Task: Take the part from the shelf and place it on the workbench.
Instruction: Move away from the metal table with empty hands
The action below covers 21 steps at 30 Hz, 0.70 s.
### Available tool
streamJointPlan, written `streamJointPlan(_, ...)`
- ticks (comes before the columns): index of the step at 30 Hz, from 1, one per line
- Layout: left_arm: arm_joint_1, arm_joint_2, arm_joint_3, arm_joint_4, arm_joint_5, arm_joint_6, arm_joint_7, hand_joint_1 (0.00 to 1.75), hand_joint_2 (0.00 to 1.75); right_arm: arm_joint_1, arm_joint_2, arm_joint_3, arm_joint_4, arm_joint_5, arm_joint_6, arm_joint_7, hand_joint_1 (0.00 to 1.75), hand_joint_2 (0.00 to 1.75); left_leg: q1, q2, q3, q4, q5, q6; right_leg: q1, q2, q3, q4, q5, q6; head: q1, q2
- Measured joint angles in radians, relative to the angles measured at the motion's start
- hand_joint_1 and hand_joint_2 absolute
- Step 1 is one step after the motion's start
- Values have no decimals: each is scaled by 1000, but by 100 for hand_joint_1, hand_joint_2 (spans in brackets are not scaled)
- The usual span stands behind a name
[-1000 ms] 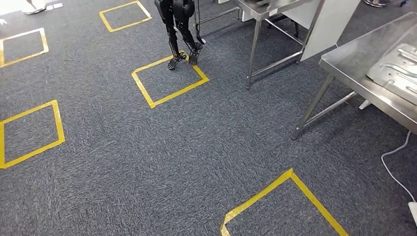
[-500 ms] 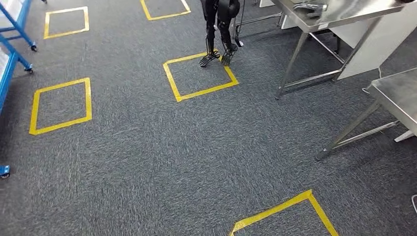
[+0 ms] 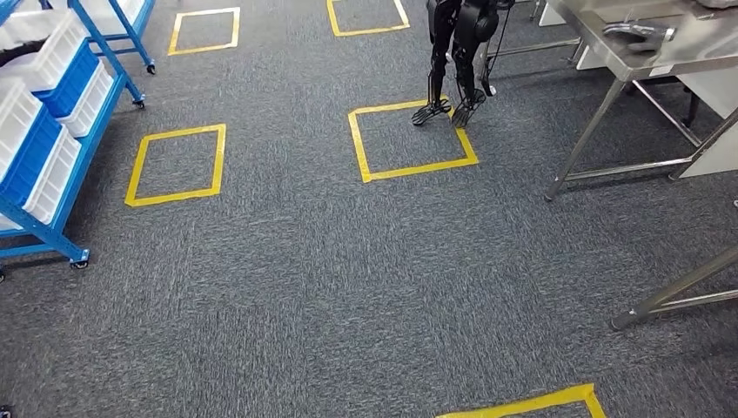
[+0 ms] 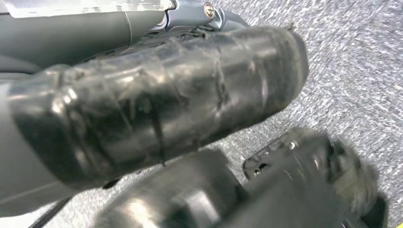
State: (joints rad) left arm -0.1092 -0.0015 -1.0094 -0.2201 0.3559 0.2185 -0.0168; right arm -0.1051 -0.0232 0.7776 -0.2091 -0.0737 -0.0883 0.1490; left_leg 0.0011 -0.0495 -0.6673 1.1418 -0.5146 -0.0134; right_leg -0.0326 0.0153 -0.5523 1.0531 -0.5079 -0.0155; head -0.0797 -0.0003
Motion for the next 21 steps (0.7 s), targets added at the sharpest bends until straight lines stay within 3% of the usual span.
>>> streamJointPlan(2, -3, 0, 0, 0, -9, 0, -6, 0, 0, 3, -1, 4, 1, -1, 6, 0, 0, 0, 5, 36, -66, 123, -50, -8, 4, -30, 1, 0, -4, -6, -3, 0)
streamJointPlan(3, -3, 0, 0, 0, -15, 1, -11, 0, 0, 3, -1, 5, 1, -1, 8, -1, 0, 0, 7, 41, -85, 156, -55, -9, 6, -44, 2, 0, -6, -7, -4, 0)
streamJointPlan(4, -2, 0, 0, 0, -20, 3, -15, 0, 0, 2, -1, 7, 1, -1, 10, -2, 0, 0, 8, 44, -86, 156, -44, -10, 7, -58, 5, 0, -9, -6, -4, 0)
streamJointPlan(6, -1, 0, -1, 0, -29, 8, -20, 0, 0, 1, -1, 10, 1, -1, 18, -5, 0, 0, 8, 55, -32, 53, 16, -4, 8, -83, 14, 0, -16, -3, -4, 0)
streamJointPlan(8, -2, 0, -1, 0, -34, 9, -26, 0, 0, 0, 0, 13, 1, -1, 23, -7, 0, 0, -1, 90, 34, -67, 57, 10, 11, -103, 25, -3, -23, 3, -3, 0)
streamJointPlan(10, -4, -1, -2, 0, -41, 6, -32, 0, 0, -1, 0, 17, 1, 0, 23, -11, 0, 0, -10, 110, 55, -108, 60, 23, 13, -119, 33, -9, -27, 12, -2, 0)
streamJointPlan(12, -3, -1, -5, 0, -52, 0, -26, 0, 0, -5, 2, 22, 0, 1, 20, -16, 0, 0, -10, 92, 59, -118, 64, 32, 15, -133, 42, -19, -29, 24, -2, 0)
streamJointPlan(13, -2, -2, -7, 0, -58, -2, -18, 0, 0, -7, 3, 24, -1, 1, 20, -19, 0, 0, -7, 82, 66, -128, 67, 37, 15, -126, 46, -18, -34, 30, 0, 0)
streamJointPlan(15, -4, -5, -12, 0, -68, -4, 1, 0, 0, -8, 4, 27, -2, 0, 20, -21, 0, 0, -1, 61, 81, -150, 75, 49, 15, -82, 27, 34, -68, 35, 5, 0)
streamJointPlan(16, -7, -8, -16, 0, -70, -5, 8, 0, 0, -6, 4, 28, -2, -2, 21, -21, 0, 0, -1, 50, 85, -154, 76, 53, 14, -53, -1, 91, -95, 35, 8, 0)
streamJointPlan(18, -13, -14, -23, 0, -72, -5, 16, 0, 0, -2, 4, 29, -2, -4, 23, -21, 0, 0, -1, 25, 86, -155, 75, 58, 14, -27, -72, 214, -137, 34, 10, 0)
streamJointPlan(19, -14, -16, -25, 0, -73, -4, 18, 0, 0, 0, 4, 30, -2, -5, 24, -21, 0, 0, -1, 9, 87, -153, 73, 58, 13, -23, -94, 242, -134, 34, 10, 0)
streamJointPlan(20, -14, -17, -27, 0, -73, -4, 19, 0, 0, 1, 4, 30, -2, -5, 24, -21, 0, 0, -1, -8, 88, -151, 71, 57, 12, -20, -98, 232, -109, 35, 10, 0)
streamJointPlan(21, -13, -18, -27, 0, -73, -4, 20, 0, 0, 1, 4, 30, -2, -5, 25, -21, 0, 0, 0, -24, 90, -146, 69, 54, 10, -14, -85, 188, -69, 36, 10, 0)
